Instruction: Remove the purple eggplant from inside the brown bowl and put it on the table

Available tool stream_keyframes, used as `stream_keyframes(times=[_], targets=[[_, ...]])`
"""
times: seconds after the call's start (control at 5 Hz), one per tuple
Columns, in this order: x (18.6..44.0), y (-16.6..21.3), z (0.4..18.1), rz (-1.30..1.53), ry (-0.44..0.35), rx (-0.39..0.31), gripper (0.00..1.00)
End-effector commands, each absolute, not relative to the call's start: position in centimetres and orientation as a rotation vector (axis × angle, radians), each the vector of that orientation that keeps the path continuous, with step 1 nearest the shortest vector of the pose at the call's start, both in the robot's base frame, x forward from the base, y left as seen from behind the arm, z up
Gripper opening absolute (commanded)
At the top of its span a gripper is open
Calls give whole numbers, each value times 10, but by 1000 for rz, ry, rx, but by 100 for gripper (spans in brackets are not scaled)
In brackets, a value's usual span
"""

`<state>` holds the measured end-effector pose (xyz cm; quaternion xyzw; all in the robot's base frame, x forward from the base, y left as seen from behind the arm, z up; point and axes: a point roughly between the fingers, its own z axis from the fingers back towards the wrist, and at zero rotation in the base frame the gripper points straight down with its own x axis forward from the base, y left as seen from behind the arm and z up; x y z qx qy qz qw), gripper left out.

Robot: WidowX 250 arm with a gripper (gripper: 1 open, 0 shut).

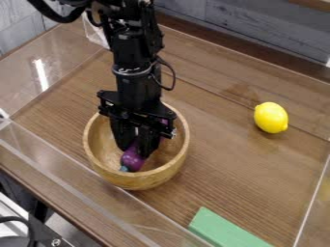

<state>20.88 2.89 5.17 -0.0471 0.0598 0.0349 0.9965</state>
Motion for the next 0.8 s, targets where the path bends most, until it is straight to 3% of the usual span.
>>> stream_keyframes(times=[0.0, 0.6], targets=[[221, 28, 69, 69, 45, -91, 0], [224, 19, 77, 91, 40, -117, 0]])
